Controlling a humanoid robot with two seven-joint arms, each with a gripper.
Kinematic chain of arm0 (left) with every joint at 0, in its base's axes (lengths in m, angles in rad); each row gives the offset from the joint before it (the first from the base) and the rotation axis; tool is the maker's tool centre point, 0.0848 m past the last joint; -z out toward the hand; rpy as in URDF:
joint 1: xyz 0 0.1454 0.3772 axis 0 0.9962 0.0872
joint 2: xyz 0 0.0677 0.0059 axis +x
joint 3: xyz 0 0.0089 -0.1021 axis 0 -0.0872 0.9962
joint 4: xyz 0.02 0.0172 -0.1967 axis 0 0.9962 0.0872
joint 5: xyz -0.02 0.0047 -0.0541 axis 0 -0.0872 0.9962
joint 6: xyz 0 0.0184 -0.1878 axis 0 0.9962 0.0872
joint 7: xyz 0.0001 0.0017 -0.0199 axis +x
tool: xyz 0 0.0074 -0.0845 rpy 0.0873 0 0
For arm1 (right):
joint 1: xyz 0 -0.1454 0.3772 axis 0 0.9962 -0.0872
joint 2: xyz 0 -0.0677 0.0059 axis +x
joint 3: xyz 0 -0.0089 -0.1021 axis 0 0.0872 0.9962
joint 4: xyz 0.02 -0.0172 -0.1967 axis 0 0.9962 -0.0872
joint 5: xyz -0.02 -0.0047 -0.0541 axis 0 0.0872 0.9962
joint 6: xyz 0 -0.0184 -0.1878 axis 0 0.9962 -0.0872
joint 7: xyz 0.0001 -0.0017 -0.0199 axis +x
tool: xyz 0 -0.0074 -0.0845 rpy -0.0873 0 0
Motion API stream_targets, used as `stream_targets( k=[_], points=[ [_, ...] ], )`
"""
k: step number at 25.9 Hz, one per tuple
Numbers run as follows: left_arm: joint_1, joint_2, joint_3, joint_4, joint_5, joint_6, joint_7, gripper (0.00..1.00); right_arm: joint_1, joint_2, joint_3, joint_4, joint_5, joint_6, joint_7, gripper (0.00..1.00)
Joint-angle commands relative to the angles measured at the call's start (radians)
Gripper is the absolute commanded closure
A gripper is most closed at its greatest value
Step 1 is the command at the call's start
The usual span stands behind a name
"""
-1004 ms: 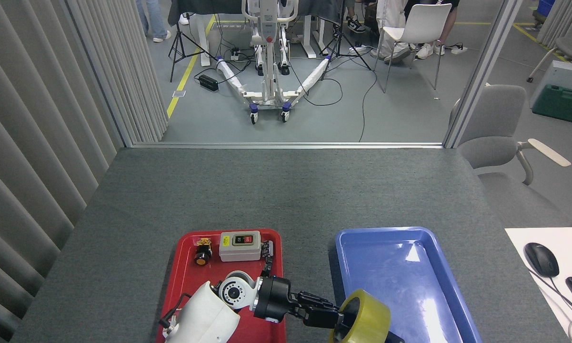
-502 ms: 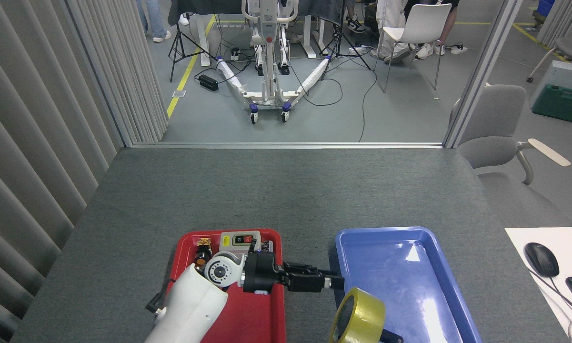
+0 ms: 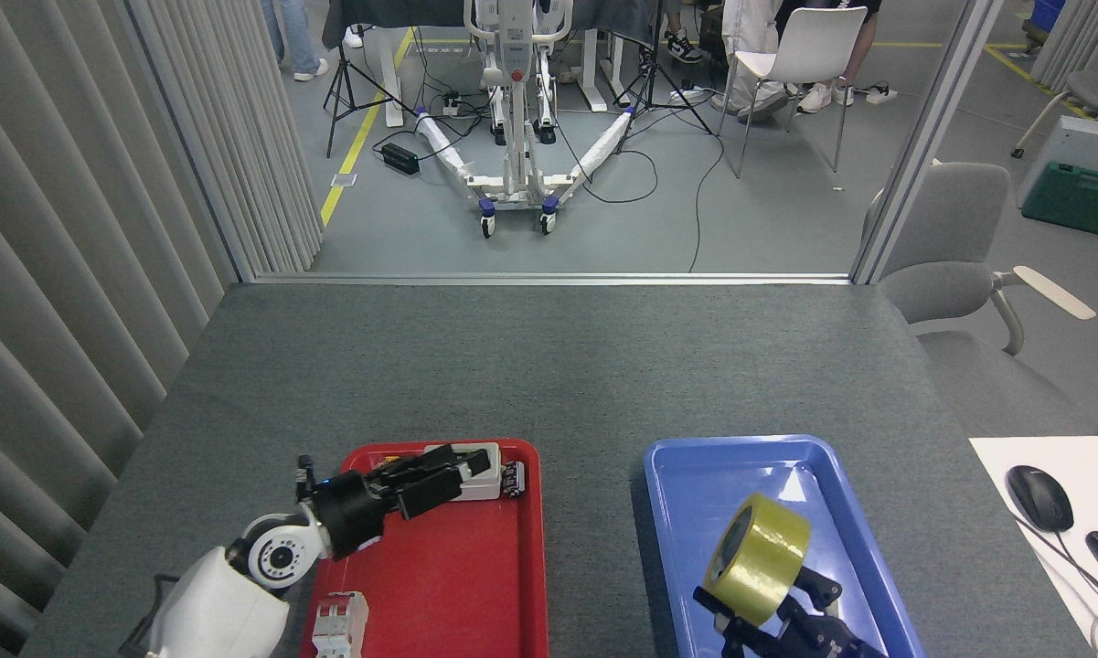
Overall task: Place and move tape with both arms
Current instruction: 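Grasp the tape roll with the right gripper and slide it nearer the robot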
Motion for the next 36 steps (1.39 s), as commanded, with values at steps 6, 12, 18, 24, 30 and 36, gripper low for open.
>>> stream_targets(
  k=[6, 12, 18, 24, 30, 36],
  points=[
    [0.391, 0.084, 0.065, -0.426, -0.785, 0.663, 0.351, 0.01, -0.213, -0.096, 0.019, 0.099, -0.357, 0.188, 0.709, 0.96],
    [0.448, 0.042, 0.067, -0.435, -0.812, 0.729, 0.376, 0.01, -0.259, -0.107, 0.037, 0.098, -0.386, 0.214, 1.055, 0.96],
    [0.448, 0.042, 0.1, -0.431, -0.769, 0.741, 0.371, 0.01, -0.296, -0.096, 0.082, 0.096, -0.398, 0.217, 1.456, 1.0],
    [0.448, 0.036, 0.099, -0.428, -0.756, 0.738, 0.371, 0.01, -0.315, -0.089, 0.082, 0.113, -0.4, 0.228, 1.465, 1.0],
    [0.446, 0.037, 0.113, -0.437, -0.757, 0.727, 0.377, 0.0, -0.344, -0.086, 0.1, 0.13, -0.391, 0.312, 1.459, 0.53],
    [0.448, 0.037, 0.114, -0.452, -0.756, 0.723, 0.393, 0.0, -0.341, -0.084, 0.103, 0.138, -0.386, 0.317, 1.454, 0.16]
  ],
)
